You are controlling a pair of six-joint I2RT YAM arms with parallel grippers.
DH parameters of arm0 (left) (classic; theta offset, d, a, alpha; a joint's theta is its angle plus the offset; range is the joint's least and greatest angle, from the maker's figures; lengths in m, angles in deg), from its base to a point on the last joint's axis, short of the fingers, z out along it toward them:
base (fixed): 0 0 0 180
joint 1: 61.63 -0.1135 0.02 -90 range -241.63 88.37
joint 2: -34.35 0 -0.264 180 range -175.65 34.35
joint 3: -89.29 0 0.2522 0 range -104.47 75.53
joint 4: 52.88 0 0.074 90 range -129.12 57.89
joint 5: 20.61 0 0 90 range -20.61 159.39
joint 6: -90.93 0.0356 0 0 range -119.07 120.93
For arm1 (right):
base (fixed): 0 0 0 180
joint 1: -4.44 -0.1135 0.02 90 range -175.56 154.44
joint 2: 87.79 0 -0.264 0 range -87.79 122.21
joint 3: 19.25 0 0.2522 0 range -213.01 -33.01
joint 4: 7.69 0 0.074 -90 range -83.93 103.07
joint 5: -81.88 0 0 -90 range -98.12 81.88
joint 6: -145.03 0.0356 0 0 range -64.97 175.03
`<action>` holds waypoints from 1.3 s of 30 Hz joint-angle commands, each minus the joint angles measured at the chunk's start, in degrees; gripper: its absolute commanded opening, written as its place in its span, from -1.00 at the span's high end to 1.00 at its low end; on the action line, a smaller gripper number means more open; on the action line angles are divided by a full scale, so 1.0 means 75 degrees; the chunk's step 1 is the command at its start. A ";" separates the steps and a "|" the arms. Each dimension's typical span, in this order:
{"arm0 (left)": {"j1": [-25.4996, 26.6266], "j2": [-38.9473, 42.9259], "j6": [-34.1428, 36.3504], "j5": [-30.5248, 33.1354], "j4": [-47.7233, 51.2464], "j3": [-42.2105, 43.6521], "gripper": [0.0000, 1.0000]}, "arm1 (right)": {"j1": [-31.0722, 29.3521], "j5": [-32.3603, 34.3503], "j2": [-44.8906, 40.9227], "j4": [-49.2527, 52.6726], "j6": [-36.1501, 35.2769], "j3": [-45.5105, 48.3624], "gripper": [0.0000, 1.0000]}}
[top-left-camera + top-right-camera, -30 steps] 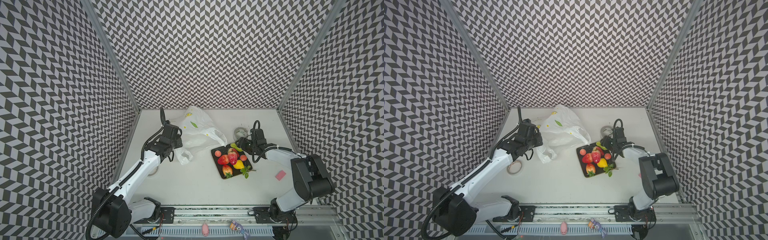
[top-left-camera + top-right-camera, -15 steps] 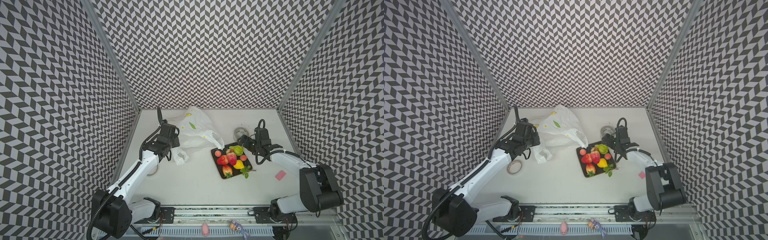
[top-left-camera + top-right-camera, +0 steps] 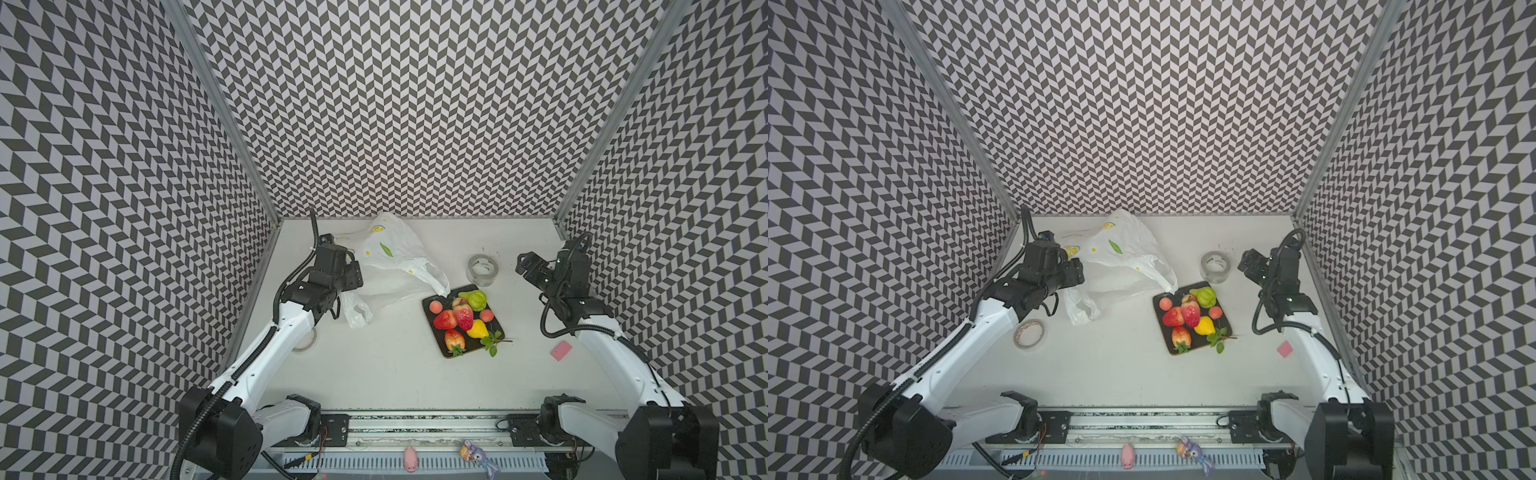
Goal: Take the fake fruits out of the plastic bag
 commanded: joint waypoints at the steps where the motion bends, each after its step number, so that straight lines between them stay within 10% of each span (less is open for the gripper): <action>1: -0.0021 0.0594 0.0058 0.0059 0.0363 -0.0524 -0.86 | 0.0176 0.0427 -0.0112 -0.0488 -0.0198 0.0239 -0.77; 9: -0.0487 0.1434 -0.0095 0.1362 0.1099 -0.1265 -0.99 | 0.0313 0.1713 -0.0027 -0.2676 -0.1046 0.1147 -0.75; 16: -0.1921 0.1508 0.0307 0.2727 -0.2607 0.1361 -0.98 | 0.0313 0.2047 0.1052 -0.5281 -0.2451 0.2265 -0.77; 23: -0.2480 0.1089 0.1893 0.1815 -0.7718 0.4436 -0.99 | 0.0319 0.1539 0.2165 -0.7903 -0.2916 0.3058 -0.79; 32: -0.2633 -0.1013 0.2390 -0.0263 -1.2041 0.5961 -0.99 | 0.0282 -0.0718 0.2763 -1.0055 -0.3860 0.3807 -0.79; 36: -0.2495 -0.1756 0.2747 -0.0689 -1.3575 0.6423 -0.99 | -0.0101 -0.0283 0.3566 -1.1836 -0.4097 0.4202 -0.96; 39: -0.2430 -0.2662 0.2941 -0.0931 -1.4591 0.6570 -1.00 | -0.0098 -0.0288 0.3317 -1.0719 -0.4117 0.3893 -0.99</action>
